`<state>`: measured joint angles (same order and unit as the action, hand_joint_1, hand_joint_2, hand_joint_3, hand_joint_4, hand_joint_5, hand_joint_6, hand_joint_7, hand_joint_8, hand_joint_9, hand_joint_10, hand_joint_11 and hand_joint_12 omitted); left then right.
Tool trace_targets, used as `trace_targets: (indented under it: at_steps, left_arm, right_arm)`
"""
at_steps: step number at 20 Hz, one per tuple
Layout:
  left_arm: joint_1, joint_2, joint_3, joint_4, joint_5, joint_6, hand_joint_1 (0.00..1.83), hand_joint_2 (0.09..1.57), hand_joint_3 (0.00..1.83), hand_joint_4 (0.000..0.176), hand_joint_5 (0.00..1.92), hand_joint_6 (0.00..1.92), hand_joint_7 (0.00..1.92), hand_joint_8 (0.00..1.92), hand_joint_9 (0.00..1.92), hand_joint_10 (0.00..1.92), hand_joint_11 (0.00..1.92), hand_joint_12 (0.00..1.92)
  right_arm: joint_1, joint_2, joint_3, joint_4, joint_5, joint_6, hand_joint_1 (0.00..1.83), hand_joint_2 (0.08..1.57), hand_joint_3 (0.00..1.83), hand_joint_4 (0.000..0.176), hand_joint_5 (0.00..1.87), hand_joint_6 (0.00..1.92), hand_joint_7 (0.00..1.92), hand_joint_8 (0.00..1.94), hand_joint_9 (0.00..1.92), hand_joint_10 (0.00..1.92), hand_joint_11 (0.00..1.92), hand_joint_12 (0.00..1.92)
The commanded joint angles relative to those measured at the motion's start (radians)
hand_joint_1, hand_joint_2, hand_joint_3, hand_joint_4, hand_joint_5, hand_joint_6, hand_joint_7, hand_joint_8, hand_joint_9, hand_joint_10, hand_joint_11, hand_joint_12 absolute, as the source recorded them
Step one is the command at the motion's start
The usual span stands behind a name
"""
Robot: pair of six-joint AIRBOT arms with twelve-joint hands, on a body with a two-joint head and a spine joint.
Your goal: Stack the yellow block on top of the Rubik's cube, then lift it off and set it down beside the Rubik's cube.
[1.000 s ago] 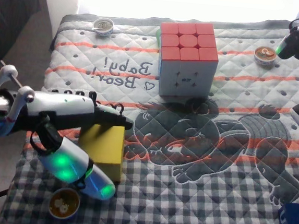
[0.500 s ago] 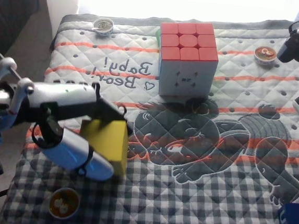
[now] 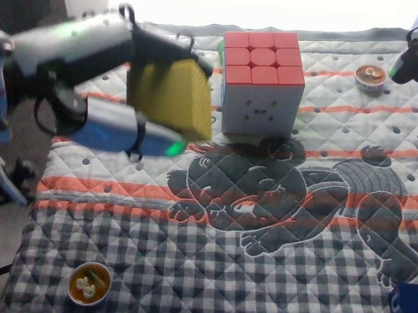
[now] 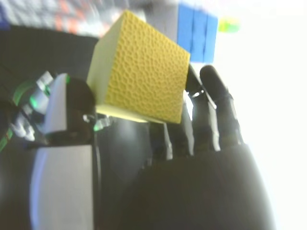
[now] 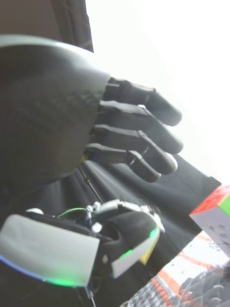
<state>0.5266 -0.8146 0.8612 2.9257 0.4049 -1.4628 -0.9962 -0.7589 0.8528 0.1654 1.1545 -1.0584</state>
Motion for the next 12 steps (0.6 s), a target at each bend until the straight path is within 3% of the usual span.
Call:
trace_targets:
  at_steps: [1, 3, 8, 12]
  left_arm:
    - [-0.031, -0.013, 0.015, 0.007, 0.139, -0.003, 0.94, 1.27, 0.0, 0.043, 0.7, 1.42, 0.65, 0.02, 0.25, 0.56, 0.0, 1.26]
    - [-0.084, -0.048, 0.057, 0.001, 0.125, -0.003, 0.99, 1.26, 0.0, 0.0, 0.72, 1.38, 0.66, 0.02, 0.29, 0.58, 0.0, 1.43]
    - [-0.192, -0.134, 0.163, -0.004, 0.047, -0.004, 1.09, 1.23, 0.0, 0.0, 0.76, 1.33, 0.75, 0.05, 0.27, 0.83, 0.0, 1.64]
    - [-0.248, -0.246, 0.281, -0.009, -0.054, -0.004, 1.1, 1.21, 0.0, 0.0, 0.8, 1.26, 0.77, 0.06, 0.35, 0.72, 0.0, 1.6]
  right_arm:
    - [0.008, -0.004, 0.005, -0.002, 0.123, -0.001, 1.08, 0.77, 0.7, 0.0, 0.43, 1.11, 0.56, 1.1, 0.38, 1.42, 0.1, 1.92]
    - [0.008, -0.009, 0.009, -0.002, 0.123, -0.001, 1.07, 0.77, 0.71, 0.0, 0.42, 1.14, 0.56, 1.1, 0.37, 1.41, 0.11, 1.91]
    - [0.009, -0.024, 0.019, -0.003, 0.122, -0.001, 1.08, 0.74, 0.74, 0.0, 0.43, 1.15, 0.55, 1.12, 0.37, 1.43, 0.11, 1.92]
    - [0.015, -0.032, 0.026, -0.009, 0.109, -0.001, 1.09, 0.74, 0.72, 0.0, 0.43, 1.14, 0.55, 1.12, 0.37, 1.43, 0.14, 1.92]
